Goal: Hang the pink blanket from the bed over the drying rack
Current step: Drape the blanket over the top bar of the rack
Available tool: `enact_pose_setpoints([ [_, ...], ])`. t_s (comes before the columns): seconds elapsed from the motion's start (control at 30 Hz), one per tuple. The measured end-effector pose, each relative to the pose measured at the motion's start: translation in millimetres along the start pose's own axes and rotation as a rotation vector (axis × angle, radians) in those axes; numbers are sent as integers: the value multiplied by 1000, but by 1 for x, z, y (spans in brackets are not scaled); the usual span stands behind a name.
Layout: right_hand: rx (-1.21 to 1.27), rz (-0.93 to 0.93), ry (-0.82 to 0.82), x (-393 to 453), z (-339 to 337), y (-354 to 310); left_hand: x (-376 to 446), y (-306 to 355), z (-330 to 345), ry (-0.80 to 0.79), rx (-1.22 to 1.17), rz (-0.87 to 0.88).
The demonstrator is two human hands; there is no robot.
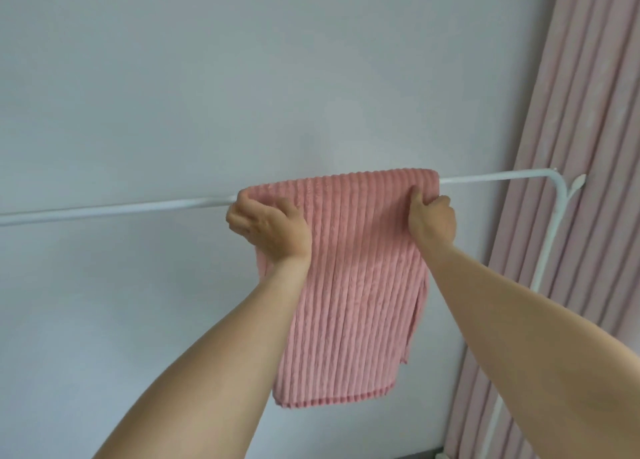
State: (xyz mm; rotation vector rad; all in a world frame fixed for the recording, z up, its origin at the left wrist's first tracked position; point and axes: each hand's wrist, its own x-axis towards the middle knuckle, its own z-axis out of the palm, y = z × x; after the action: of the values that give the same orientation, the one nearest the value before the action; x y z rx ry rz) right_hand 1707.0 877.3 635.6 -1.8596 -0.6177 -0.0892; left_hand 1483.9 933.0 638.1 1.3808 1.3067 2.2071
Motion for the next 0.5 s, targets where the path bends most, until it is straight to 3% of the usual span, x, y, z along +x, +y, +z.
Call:
enact_pose_setpoints([
  [0.07,-33,-45,49,-8,4,-2,2,4,-6,33,-143,-286],
  [0.13,-92,-91,116,-7,2,-9,5,-5,-15,-47,-127,-468],
  [0.3,-100,-205,230,29,-20,-47,25,-33,-26,-373,-103,-453],
  [0.43,-195,-105,356,-2,-3,-71,34,-50,-22,-713,-185,-516],
  [0.5,-103,-316,375,-65,21,-73,32,-58,-21,-790,-96,-403],
])
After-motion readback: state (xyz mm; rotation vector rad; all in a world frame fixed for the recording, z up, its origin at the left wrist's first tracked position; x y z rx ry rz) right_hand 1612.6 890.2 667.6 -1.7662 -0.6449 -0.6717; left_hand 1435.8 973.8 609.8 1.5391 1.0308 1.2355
